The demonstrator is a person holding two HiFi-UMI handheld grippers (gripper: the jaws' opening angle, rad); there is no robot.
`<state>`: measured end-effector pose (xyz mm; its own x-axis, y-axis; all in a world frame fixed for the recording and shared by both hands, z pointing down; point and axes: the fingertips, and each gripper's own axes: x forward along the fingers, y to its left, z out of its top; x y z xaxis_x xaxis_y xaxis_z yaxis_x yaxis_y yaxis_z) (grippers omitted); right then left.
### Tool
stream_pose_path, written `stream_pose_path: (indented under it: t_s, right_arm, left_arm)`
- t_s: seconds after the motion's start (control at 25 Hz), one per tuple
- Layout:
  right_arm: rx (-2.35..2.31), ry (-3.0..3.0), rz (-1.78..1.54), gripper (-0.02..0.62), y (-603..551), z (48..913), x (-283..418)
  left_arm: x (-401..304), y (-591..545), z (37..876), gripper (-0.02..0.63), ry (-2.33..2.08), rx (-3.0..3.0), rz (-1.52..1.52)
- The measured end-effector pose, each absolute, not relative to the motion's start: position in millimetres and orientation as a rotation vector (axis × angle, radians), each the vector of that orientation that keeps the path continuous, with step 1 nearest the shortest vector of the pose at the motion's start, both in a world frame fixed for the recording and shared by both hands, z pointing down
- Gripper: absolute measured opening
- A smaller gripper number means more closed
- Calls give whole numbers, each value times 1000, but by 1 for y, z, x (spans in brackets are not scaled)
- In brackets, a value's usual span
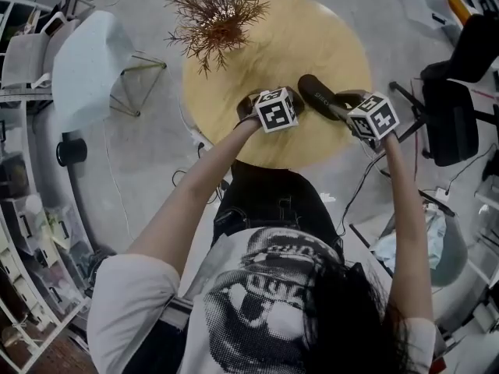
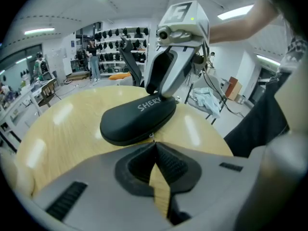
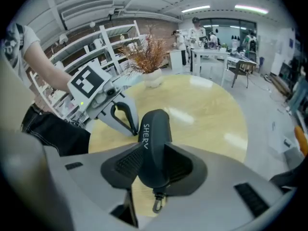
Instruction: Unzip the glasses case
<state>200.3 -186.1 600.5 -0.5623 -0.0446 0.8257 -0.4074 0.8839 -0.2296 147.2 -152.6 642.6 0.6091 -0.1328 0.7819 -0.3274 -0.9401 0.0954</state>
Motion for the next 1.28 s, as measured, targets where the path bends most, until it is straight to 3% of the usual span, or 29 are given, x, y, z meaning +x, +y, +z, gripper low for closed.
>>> stream_pose_path:
  t_s: [0.48, 1.28]
  right_arm:
    - [328, -2129, 623, 127, -193, 603, 203]
    - [450, -2165, 868, 117, -204, 604, 206]
  left_arm:
    - [208, -130, 640, 12, -675, 2397, 901]
    - [254, -133, 641, 12, -867, 2254, 813]
